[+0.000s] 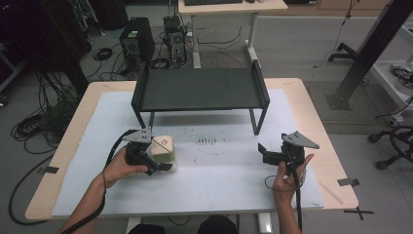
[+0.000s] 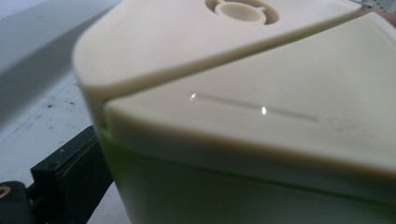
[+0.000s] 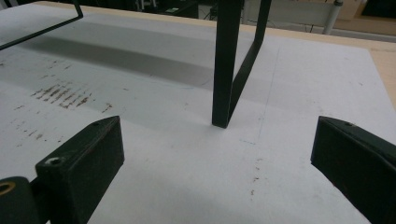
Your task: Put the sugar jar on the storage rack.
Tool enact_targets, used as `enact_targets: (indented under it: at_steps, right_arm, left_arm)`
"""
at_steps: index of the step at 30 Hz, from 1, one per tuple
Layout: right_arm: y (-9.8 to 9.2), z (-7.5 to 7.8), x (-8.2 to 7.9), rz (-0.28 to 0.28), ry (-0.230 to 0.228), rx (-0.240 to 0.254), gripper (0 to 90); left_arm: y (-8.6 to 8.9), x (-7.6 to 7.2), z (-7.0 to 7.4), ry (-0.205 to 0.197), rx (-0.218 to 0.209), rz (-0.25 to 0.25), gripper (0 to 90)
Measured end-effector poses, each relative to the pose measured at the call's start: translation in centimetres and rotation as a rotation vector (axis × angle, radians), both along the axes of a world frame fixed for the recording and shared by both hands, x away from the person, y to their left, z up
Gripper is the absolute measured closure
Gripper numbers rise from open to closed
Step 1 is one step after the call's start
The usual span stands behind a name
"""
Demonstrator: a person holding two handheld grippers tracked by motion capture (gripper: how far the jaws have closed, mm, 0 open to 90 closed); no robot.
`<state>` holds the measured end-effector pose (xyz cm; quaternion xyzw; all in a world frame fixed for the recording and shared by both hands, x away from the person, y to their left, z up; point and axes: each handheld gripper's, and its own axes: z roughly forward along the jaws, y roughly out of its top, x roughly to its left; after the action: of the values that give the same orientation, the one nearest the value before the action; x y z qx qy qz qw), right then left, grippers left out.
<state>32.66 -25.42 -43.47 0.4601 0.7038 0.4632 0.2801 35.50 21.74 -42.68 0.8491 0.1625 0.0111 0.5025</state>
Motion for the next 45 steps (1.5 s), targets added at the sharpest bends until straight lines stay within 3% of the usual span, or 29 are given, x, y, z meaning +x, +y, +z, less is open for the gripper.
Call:
enact_targets:
  at_steps: [32,45]
  right_arm:
    - [-0.03,0.00,-0.02,-0.001,0.001,0.003,2.5]
    - [-0.03,-0.03,0.04,0.001,0.004,0.002,2.5]
  left_arm:
    - [-0.13,0.10,-0.13,-0.004,0.014,-0.002,1.7]
    - [-0.08,0.16,-0.55,-0.003,0.016,0.000,7.3]
